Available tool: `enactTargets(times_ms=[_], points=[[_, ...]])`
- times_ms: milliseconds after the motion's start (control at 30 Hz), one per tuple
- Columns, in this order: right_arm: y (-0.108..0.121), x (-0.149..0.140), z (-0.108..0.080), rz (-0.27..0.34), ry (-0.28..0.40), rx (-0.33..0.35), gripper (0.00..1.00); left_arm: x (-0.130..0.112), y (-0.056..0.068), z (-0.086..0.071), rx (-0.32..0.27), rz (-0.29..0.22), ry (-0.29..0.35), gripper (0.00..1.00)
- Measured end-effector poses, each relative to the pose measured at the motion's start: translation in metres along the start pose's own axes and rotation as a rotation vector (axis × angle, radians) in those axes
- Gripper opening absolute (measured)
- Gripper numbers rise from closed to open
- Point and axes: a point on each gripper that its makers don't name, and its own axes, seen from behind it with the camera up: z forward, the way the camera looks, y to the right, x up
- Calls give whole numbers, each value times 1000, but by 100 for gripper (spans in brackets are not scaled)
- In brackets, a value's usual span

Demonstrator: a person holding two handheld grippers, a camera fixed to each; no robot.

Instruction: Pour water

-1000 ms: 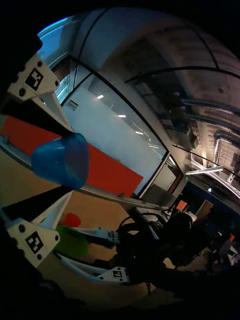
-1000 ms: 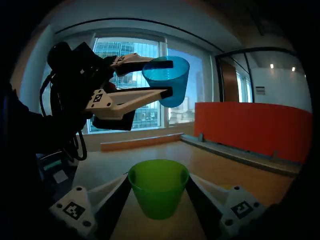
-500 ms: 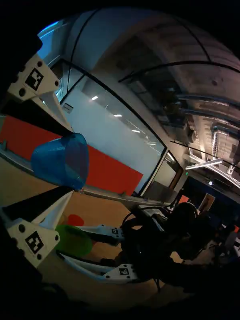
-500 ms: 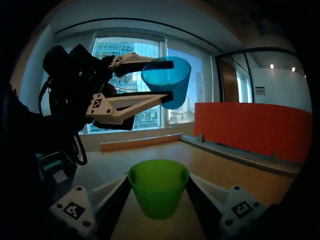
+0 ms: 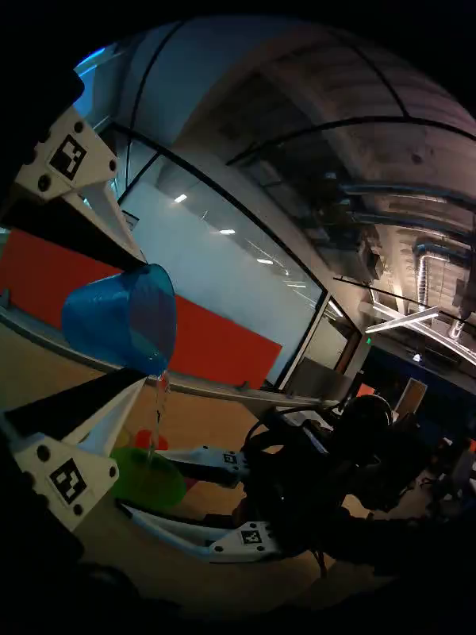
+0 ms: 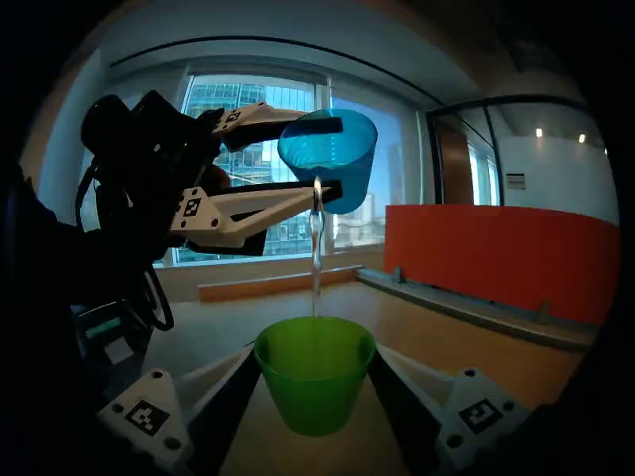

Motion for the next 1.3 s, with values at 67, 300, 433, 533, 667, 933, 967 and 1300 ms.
enactTargets(times_ms=[67,300,433,533,667,933,967,1300], points=[[0,0,0,-1,0,0,90,0,0,1,-1,4,1,85],[1,0,-1,-1,0,-1,90,2,-1,2,2,22,6,85],[0,1,-1,-3,1,-1,90,4,-2,2,2,29,9,85],[0,2,-1,-5,2,0,90,5,-2,2,3,34,12,85],[0,2,-2,-6,1,-1,90,5,-2,1,3,46,14,85],[-1,4,-2,-8,3,-1,90,6,1,1,2,55,20,85],[-1,4,-2,-9,3,-1,90,6,1,1,1,58,20,85],[0,5,-1,-11,4,-2,90,8,0,1,0,84,24,85]])
